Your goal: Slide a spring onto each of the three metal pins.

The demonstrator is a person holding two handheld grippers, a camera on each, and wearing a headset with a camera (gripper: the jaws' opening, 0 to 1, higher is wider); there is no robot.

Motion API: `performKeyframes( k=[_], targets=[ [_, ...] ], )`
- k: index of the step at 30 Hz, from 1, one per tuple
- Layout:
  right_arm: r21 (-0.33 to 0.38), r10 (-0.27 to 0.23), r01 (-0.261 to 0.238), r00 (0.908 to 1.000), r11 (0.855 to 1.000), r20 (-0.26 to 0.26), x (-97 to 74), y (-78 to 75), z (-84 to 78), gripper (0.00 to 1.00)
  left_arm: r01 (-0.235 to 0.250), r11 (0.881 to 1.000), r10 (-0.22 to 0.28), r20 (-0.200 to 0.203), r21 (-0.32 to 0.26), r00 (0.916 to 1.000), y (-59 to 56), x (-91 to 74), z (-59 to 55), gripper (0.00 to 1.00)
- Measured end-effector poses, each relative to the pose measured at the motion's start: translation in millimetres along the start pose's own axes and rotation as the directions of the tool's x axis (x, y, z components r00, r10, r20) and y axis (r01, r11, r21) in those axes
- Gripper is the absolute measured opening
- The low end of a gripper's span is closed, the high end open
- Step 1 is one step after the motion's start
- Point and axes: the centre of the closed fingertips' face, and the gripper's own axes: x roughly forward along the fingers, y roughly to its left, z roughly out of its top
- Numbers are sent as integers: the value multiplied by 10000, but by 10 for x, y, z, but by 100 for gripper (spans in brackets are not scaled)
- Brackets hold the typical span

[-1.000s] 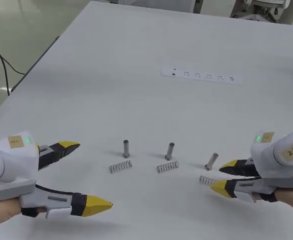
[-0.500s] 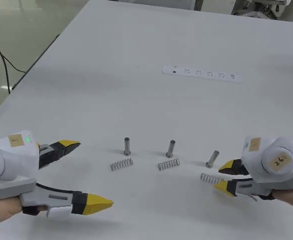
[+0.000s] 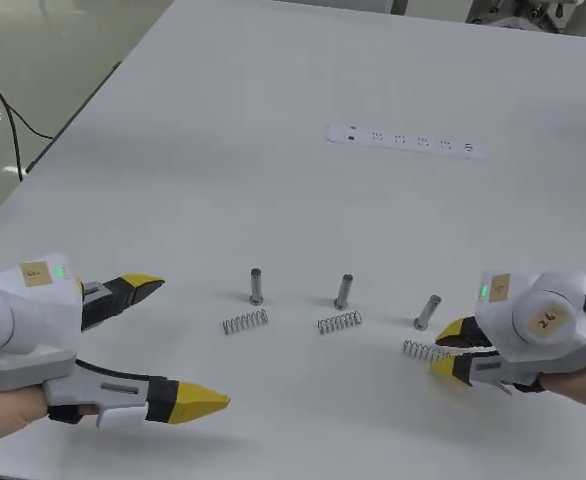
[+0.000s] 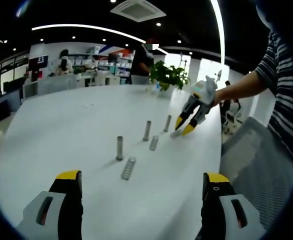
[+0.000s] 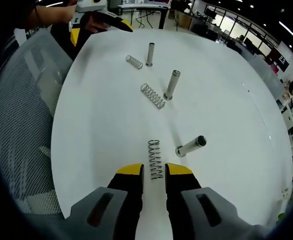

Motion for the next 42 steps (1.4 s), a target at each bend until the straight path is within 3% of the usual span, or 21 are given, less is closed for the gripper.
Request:
performKeyframes(
  k=[13,26,38,42],
  targets=[
    [-131,48,-52,9996,9999,-267,61,-29,-50,10,105,9999,-105,0,36,9999,-24,8,8,98],
    [-358,350,-355,9993,9987,-137,65,-12,-44,8,298,9995,-298,-43,59,9995,-88,32,14,97],
    [-575,407,-401,9991,9975,101,-58,93,159,8,632,9977,-630,-84,245,9980,-172,98,48,95],
    [-655,473,-450,9983,9968,343,-108,152,277,7,683,9973,-685,87,265,9976,-176,111,94,94]
  ],
)
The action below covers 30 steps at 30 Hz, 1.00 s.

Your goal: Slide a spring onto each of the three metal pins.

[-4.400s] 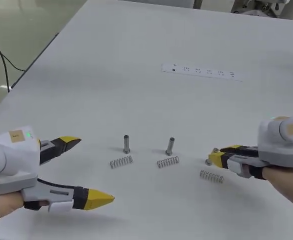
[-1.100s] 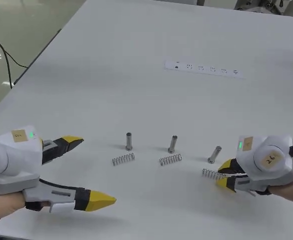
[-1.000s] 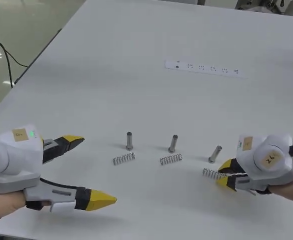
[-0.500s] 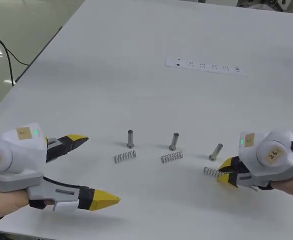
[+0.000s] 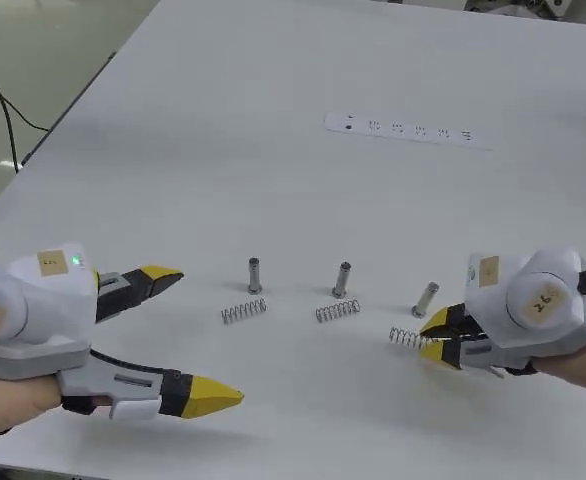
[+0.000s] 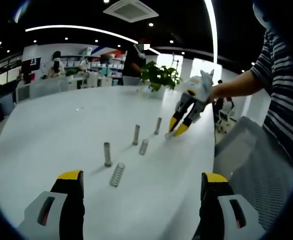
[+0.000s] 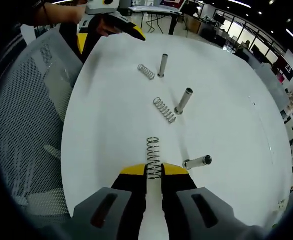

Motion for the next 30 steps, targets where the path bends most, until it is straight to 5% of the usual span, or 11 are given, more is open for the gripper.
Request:
performKeyframes(
  k=[18,30],
  targets=[
    [-467,257,-245,9994,9986,244,-29,202,273,8,1055,9938,-1045,-270,365,9942,-185,167,40,80],
    [-594,383,-356,9983,9976,441,-81,264,445,8,2295,9713,-2281,-296,621,9732,-459,483,149,65]
  ],
)
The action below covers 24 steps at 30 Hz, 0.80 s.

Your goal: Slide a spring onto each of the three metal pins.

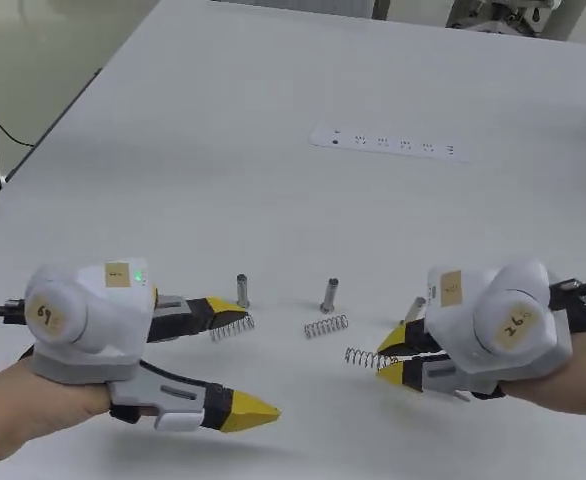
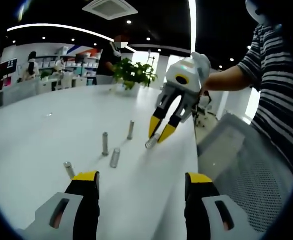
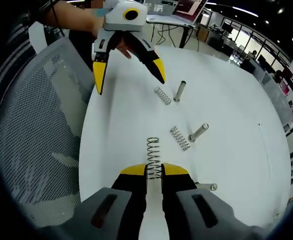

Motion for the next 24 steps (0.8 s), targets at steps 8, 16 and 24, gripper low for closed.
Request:
performKeyframes(
  k=[8,16,24],
  targets=[
    [-96,80,-81,10000,9999,-36,-24,37,62,8,679,9977,-679,213,-19,9975,-52,173,105,58],
    [-148,157,-157,9999,9998,3,-44,62,119,8,1076,9940,-1083,340,219,9935,-110,347,184,49],
    [-262,251,-248,9996,9993,117,-59,110,185,8,1443,9891,-1457,556,287,9878,-185,466,234,36]
  ],
)
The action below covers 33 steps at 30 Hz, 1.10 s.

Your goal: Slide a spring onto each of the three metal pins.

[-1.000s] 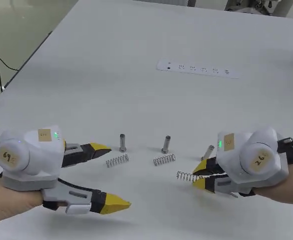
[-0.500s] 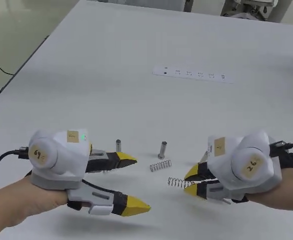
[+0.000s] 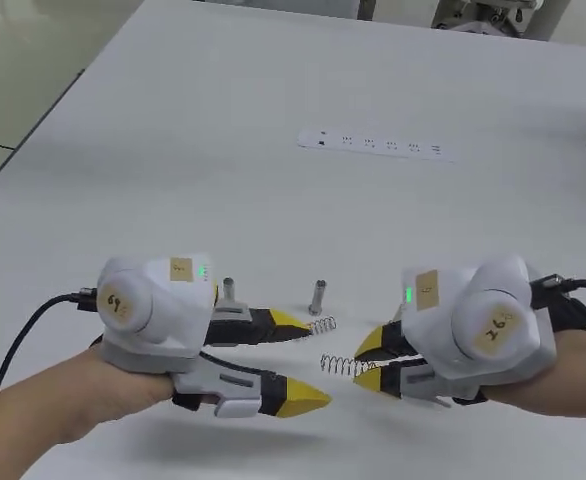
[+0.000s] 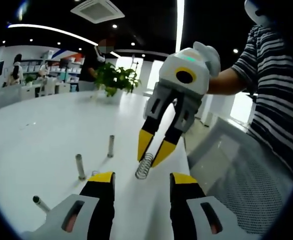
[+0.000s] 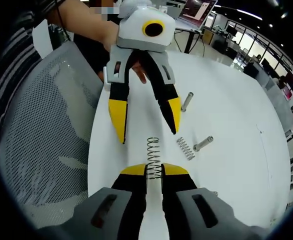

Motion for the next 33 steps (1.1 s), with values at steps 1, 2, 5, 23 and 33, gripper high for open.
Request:
performKeyframes(
  k=[1,2,5,23,33],
  targets=[
    [-10,10,-10,10000,10000,15,-2,3,8,8,13,10000,-13,8,14,10000,-4,12,9,35],
    [-21,12,-12,10000,10000,27,-4,6,16,8,24,10000,-24,13,26,10000,-5,24,15,35],
    [-39,16,-15,10000,10000,81,-13,13,43,8,86,10000,-86,141,0,9999,-15,52,44,32],
    [-74,45,-43,9996,10000,269,-49,26,94,8,318,9994,-322,286,158,9991,-60,138,53,15],
    [-62,124,-122,9994,9999,316,-61,45,105,8,320,9987,-334,335,405,9989,-87,130,63,5]
  ],
)
